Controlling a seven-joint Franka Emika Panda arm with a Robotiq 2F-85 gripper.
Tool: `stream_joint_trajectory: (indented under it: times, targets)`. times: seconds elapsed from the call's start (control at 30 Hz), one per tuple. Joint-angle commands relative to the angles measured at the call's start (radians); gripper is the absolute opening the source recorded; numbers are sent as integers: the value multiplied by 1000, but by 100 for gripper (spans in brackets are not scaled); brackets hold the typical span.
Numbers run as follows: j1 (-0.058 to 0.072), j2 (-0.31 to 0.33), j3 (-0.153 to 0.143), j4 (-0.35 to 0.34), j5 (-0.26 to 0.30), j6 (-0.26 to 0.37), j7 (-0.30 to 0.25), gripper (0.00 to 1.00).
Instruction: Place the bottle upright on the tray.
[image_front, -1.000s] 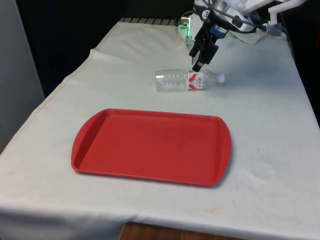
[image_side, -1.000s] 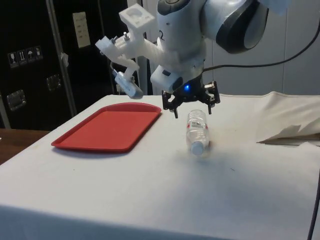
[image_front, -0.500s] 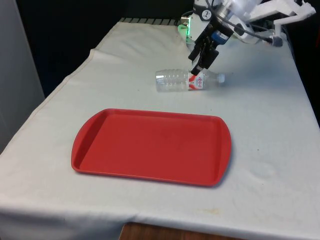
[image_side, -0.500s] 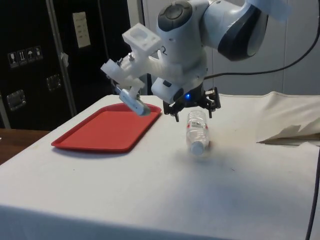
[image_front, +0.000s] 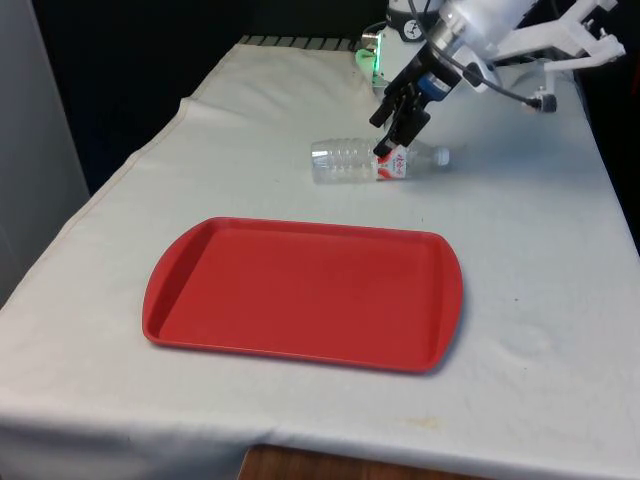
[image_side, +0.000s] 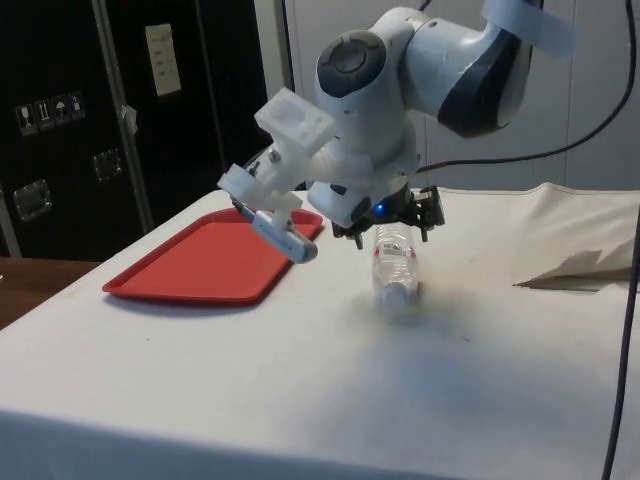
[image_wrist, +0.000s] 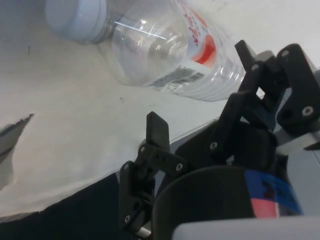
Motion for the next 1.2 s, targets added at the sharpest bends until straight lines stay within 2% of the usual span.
stream_joint_trajectory:
  times: [0.0,0.33,0.47,0.5,0.53,0.57,0.73,0.77,0.8,0.93,1.0,1.03,1.07,1.17]
  targets:
    - [3,3,-2,5,-17,-6,15,100]
    - [2,5,0,6,-8,-9,8,100]
    - [8,12,1,11,-18,-29,31,100]
    - [2,9,1,6,-5,-18,12,100]
    - [9,14,1,13,-20,-37,38,100]
    - [10,16,2,15,-21,-45,45,100]
    - [10,25,13,24,-37,-91,94,100]
    - [5,23,15,18,-23,-81,77,100]
    - [11,28,17,27,-40,-106,109,100]
    - [12,34,24,35,-49,-137,142,100]
    - [13,39,27,37,-57,-146,163,100]
    - [8,33,29,31,-44,-142,146,100]
    - [13,46,30,39,-64,-152,182,100]
    - [11,56,32,42,-74,-153,201,100]
